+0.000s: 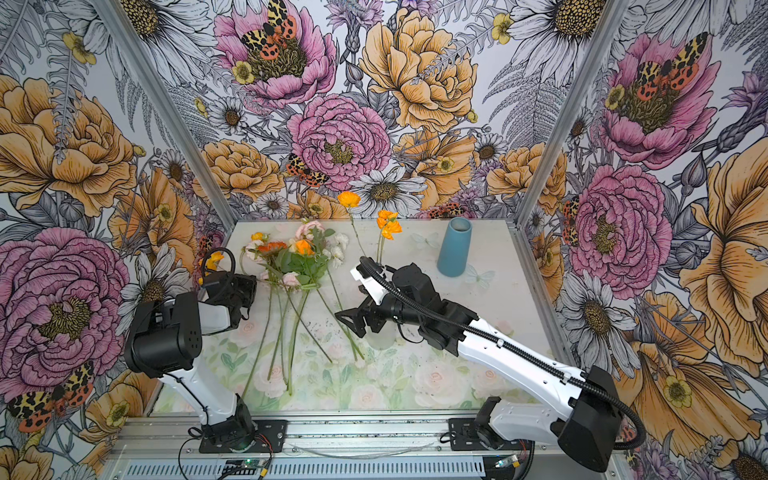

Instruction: Arrange the flowers into the vase

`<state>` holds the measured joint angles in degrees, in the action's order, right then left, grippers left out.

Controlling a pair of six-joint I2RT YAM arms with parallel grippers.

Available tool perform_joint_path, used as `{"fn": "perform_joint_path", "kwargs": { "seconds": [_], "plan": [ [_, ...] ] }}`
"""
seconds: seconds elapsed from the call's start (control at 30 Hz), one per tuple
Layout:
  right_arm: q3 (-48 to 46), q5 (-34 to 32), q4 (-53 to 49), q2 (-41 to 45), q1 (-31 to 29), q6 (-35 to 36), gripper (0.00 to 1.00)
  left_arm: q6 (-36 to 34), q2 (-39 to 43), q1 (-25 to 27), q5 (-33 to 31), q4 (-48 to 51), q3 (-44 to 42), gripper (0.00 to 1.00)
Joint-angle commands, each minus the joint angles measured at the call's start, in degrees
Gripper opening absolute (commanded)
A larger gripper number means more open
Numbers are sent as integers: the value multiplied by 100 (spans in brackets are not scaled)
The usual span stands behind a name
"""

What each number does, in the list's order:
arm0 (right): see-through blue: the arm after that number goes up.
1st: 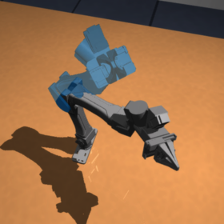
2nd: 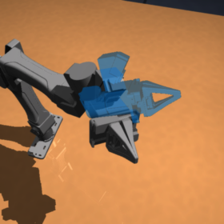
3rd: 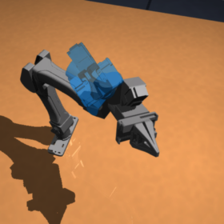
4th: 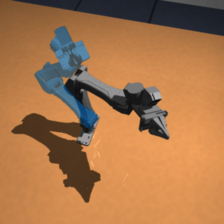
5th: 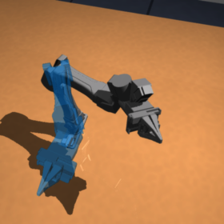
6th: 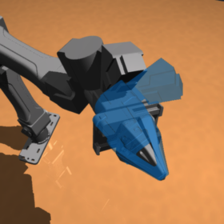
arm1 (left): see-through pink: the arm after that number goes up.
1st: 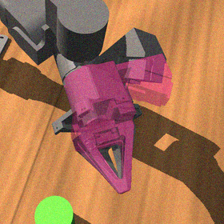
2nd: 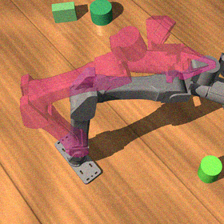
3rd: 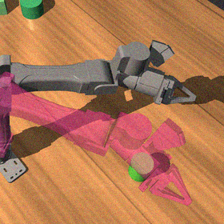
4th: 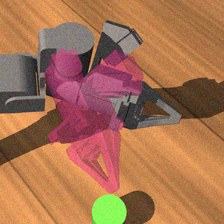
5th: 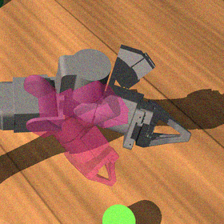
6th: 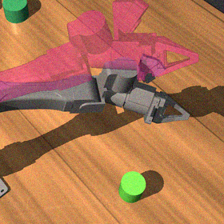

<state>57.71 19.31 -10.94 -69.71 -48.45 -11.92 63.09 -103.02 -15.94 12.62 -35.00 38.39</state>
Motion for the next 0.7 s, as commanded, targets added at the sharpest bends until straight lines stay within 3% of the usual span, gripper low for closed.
{"fn": "perform_joint_path", "kwargs": {
  "seconds": [0.0, 0.07, 0.27, 0.47, 0.67],
  "plan": [
    [179, 104, 69, -95, -74, 7, 99, -16, -196, -75, 199, -443, 66, 7],
    [170, 106, 66, -121, -81, -1, 100, 5, -310, -93, 240, -594, 25, 0],
    [155, 121, 110, -117, -99, -12, 100, 88, -185, -119, 488, -1015, -242, 0],
    [126, 12, 155, -64, -95, -18, 100, 185, 857, -21, 833, -1256, -779, 0],
    [92, -41, 206, 96, -98, -113, 100, -661, 2576, 471, 572, 139, -929, 0]
  ]
}}
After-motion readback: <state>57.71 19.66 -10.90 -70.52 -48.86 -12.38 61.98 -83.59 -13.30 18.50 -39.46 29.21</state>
